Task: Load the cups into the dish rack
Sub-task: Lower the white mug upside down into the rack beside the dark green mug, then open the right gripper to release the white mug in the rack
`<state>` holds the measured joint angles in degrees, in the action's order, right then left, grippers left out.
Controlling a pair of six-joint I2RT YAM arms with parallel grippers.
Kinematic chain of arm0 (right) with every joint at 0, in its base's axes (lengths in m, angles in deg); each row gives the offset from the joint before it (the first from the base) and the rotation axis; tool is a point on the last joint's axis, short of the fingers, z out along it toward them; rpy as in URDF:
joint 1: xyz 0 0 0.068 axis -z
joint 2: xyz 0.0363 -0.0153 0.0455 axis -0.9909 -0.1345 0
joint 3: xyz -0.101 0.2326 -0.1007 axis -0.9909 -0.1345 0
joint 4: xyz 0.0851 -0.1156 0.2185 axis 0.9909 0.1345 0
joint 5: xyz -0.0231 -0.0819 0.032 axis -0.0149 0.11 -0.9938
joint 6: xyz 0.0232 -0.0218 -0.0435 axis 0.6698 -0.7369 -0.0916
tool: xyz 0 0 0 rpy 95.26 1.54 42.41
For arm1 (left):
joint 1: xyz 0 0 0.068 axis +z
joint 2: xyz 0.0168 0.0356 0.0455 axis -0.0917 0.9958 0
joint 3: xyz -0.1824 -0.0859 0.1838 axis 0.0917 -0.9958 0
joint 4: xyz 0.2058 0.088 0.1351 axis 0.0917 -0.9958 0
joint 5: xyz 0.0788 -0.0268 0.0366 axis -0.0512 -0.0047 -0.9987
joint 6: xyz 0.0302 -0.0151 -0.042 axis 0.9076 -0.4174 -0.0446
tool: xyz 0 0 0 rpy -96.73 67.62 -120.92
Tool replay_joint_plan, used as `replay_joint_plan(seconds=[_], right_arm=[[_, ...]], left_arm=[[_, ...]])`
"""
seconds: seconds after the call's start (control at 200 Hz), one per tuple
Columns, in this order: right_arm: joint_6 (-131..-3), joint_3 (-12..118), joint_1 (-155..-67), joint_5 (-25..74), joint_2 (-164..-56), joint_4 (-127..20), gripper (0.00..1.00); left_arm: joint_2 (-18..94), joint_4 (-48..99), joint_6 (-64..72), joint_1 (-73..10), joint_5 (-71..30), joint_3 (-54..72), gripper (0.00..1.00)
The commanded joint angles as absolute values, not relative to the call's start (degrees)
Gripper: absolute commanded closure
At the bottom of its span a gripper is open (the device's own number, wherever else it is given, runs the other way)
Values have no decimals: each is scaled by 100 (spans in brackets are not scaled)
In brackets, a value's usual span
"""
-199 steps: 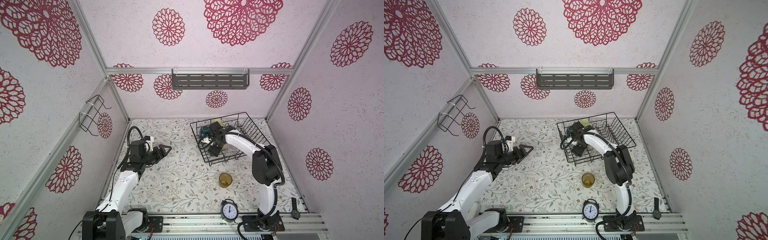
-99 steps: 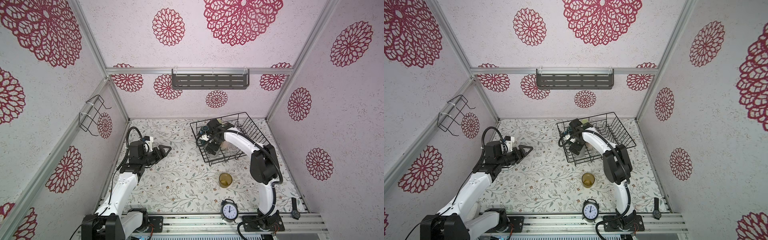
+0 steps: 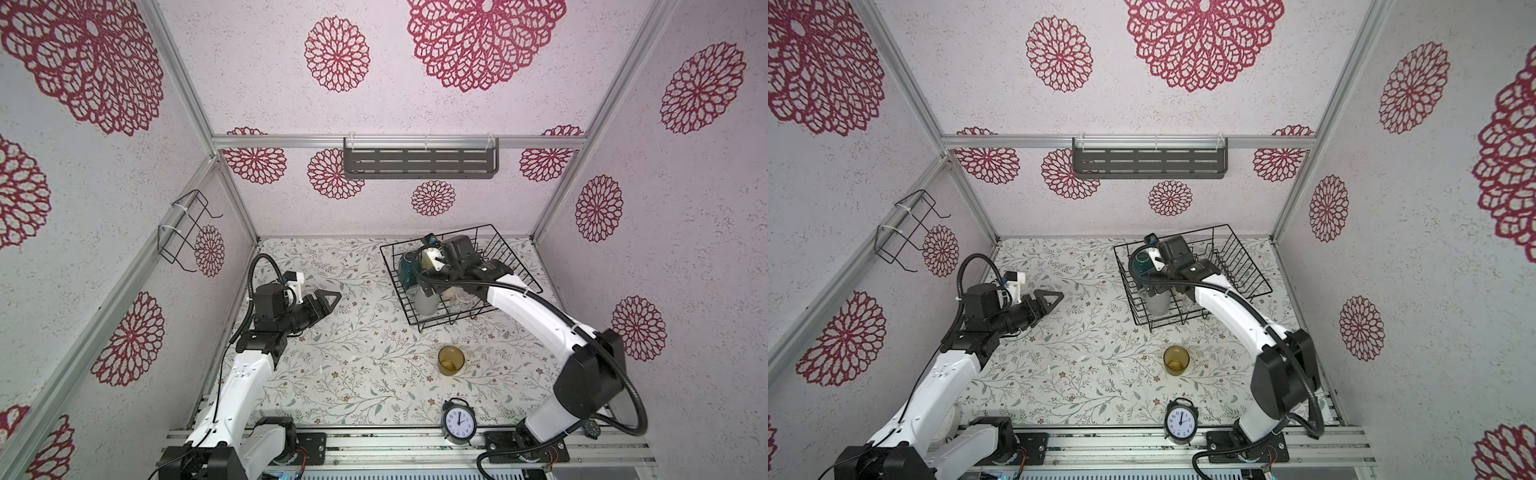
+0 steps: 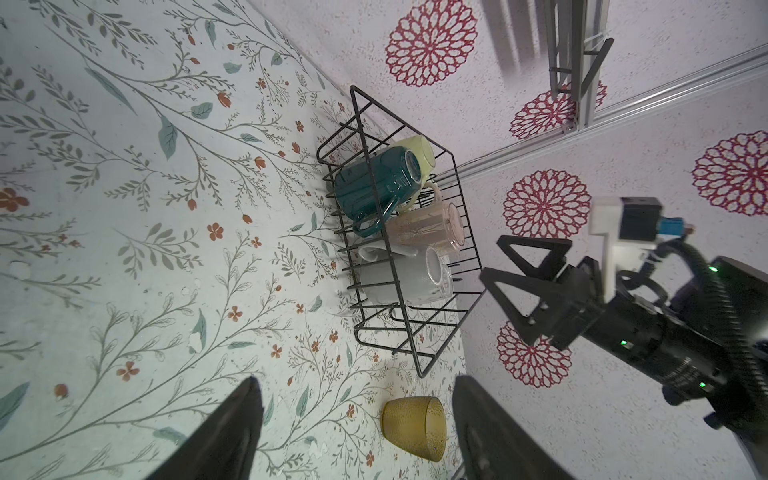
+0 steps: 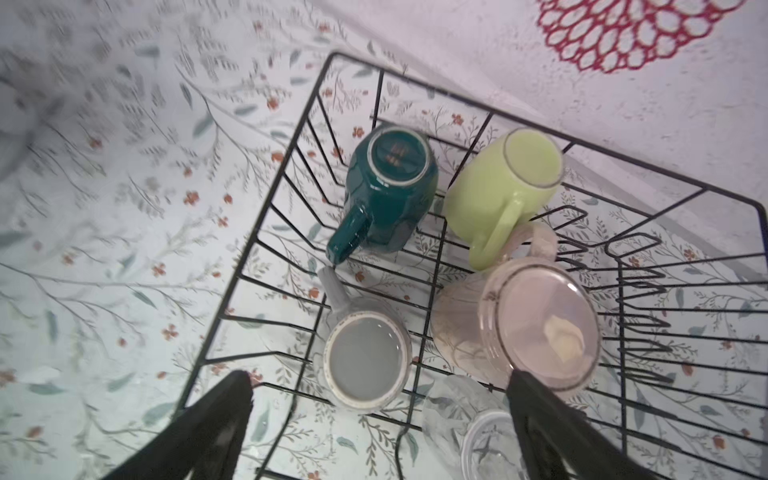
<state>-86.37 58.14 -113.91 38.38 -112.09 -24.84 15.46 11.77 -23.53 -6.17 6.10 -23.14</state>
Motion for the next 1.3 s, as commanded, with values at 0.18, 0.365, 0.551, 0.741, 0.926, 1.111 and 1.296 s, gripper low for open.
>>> replay_joint_plan(seconds=[0.18,0.365,0.551,0.741,0.926,1.111,1.296], right_arm=[[-7480,5278,-11373,3484,-11012,-2251,9],[-7352,5199,-11447,3582,-11306,-2256,12],[-7277,5244,-11478,3880,-11781,-2425,14],[-7346,5485,-11522,4004,-12240,-2480,21],[-7473,5614,-11566,4248,-12464,-2629,25],[-7728,5683,-11567,4663,-12586,-2848,27],[-7992,5902,-11567,4817,-12809,-2928,28]], left_arm=[[1548,1143,-2340,-572,566,-2243,24],[1577,1223,-2452,-566,602,-2273,24],[1466,1134,-2411,-561,505,-2353,24],[1395,1060,-2292,-562,336,-2376,24],[1473,938,-2183,-564,337,-2272,24],[1563,1013,-2284,-553,408,-2232,24],[1574,1043,-2337,-553,434,-2200,24]])
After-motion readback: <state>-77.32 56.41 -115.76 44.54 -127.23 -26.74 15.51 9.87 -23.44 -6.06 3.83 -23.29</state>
